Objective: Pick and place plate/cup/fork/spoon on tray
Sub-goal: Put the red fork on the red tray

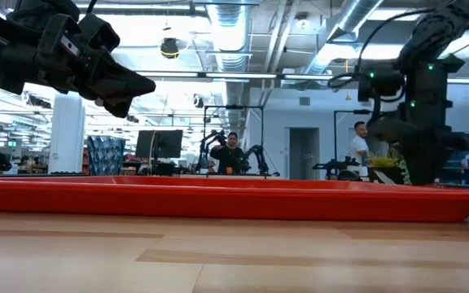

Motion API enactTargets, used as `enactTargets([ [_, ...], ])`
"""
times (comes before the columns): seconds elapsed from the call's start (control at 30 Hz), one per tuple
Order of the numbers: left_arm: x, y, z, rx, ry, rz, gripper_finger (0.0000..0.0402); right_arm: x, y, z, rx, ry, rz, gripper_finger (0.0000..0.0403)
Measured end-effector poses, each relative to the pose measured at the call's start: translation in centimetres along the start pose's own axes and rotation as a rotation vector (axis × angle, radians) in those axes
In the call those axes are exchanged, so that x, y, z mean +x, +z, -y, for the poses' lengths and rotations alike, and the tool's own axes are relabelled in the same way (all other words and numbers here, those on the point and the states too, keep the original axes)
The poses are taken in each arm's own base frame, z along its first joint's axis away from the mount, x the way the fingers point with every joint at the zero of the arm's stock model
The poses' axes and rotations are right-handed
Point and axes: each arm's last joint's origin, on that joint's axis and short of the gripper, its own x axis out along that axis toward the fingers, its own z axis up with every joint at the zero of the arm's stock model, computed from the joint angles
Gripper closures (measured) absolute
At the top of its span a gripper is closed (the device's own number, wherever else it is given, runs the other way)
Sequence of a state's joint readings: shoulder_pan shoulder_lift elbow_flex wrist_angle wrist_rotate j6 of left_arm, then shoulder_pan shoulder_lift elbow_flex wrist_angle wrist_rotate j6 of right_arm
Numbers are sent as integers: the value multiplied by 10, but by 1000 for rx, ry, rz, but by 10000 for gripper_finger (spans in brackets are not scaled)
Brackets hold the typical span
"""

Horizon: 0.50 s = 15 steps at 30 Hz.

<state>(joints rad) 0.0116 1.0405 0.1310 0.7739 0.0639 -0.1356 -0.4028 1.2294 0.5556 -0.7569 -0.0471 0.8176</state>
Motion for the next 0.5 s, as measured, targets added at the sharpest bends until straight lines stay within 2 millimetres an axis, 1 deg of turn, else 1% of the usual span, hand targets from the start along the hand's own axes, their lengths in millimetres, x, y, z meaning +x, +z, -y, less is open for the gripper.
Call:
enactTargets([
  [0.1,0,0,0,0,0,1,400,-11,-1,-7,39,44,23,356],
  [0.27,0,0,0,0,13,3,400,-39,-6,-32,138,163,64,358],
  [0.4,0,0,-1,-1,38,7,400,-60,-11,-60,171,234,100,358],
  [0.5,0,0,-1,0,38,7,400,-66,-16,-83,202,236,121,358],
])
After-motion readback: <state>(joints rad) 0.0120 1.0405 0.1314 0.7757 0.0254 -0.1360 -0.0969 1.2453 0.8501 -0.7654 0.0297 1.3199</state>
